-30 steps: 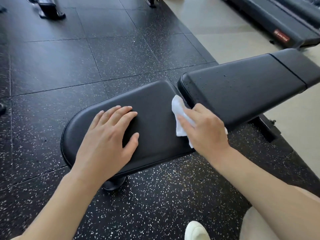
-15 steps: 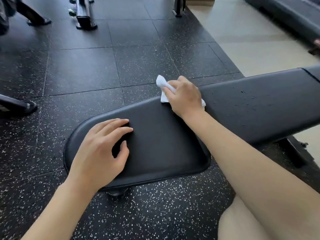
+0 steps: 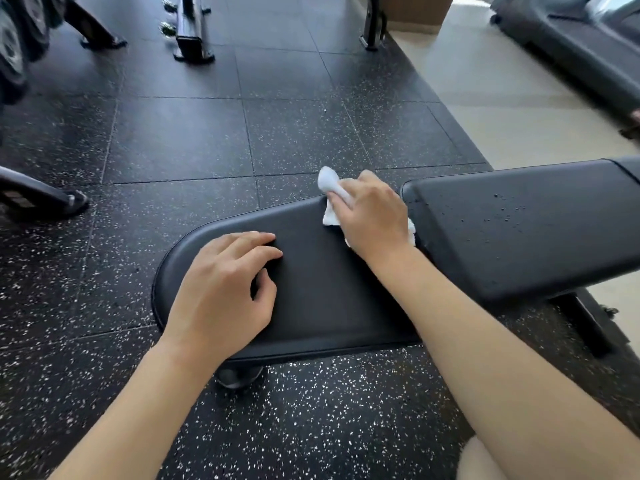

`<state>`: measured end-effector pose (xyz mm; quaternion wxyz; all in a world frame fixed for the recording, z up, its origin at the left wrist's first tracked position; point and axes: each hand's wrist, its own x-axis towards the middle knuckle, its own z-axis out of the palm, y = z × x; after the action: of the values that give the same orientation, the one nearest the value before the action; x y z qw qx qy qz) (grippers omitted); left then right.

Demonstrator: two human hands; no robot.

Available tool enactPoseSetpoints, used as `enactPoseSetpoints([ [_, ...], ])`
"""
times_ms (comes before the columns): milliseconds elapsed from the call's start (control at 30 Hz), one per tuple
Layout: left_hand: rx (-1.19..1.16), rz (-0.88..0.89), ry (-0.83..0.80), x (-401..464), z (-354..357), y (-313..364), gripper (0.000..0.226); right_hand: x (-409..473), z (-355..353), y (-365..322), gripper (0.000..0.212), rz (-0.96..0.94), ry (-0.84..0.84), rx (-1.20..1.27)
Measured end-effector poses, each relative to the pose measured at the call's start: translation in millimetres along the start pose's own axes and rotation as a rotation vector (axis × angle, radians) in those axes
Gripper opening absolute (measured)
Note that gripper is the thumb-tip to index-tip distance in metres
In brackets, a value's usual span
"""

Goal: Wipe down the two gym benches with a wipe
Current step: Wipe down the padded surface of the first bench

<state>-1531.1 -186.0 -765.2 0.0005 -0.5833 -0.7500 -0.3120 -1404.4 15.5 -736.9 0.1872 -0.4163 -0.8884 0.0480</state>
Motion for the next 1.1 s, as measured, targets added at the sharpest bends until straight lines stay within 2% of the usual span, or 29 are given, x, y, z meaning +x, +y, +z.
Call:
enactPoseSetpoints([
  [167, -0.075, -0.048, 0.1, -9.0, -9.0, -11.1, 0.023, -42.9, 9.5, -64.5, 0.026, -0.256, -0.034, 0.069],
  [300, -0.103, 0.017, 0.098, -37.3, -25.6, -44.3, 0.026, -101.3, -14.9, -51.0, 0.029, -0.456, -0.147, 0.128],
  [367, -0.104, 0.004, 0.107, -44.8, -31.1, -54.8, 0.025, -105.6, -26.9, -29.5, 0.025, -0.415, -0.143, 0.154],
  [433, -0.118, -0.003, 0.099, -46.5, -32.9, -57.9, 0.025, -87.4, -29.3, -14.9, 0.021, -0.274, -0.085, 0.138],
  [567, -0.134, 0.0, 0.065, -54.9, -36.9, -64.3, 0.028, -34.0, -7.1, -34.0, 0.021, -0.046, -0.008, 0.055],
  [667, -0.128, -0.044, 0.072, -62.1, -43.4, -72.8, 0.033, -32.4, 11.1, -92.7, 0.025, -0.125, -0.009, 0.061],
  [767, -0.128, -0.079, 0.076, -67.2, -50.2, -80.7, 0.027, -68.8, 16.0, -147.8, 0.02, -0.328, -0.057, 0.144],
  [833, -0.169, -0.116, 0.075, -71.0, -55.4, -86.2, 0.013, -97.0, 10.1, -155.6, 0.024, -0.455, -0.118, 0.182],
  [933, -0.214, -0.159, 0.013, -75.5, -63.4, -89.7, 0.016, -117.6, -8.9, -125.4, 0.027, -0.58, -0.231, 0.18],
  [1000, -0.215, -0.165, -0.015, -75.5, -66.4, -89.8, 0.017, -109.8, -19.1, -99.9, 0.023, -0.497, -0.227, 0.131],
  [1100, -0.215, -0.168, -0.03, -74.0, -70.5, -88.4, 0.017, -67.0, -18.3, -82.3, 0.02, -0.223, -0.106, 0.118],
])
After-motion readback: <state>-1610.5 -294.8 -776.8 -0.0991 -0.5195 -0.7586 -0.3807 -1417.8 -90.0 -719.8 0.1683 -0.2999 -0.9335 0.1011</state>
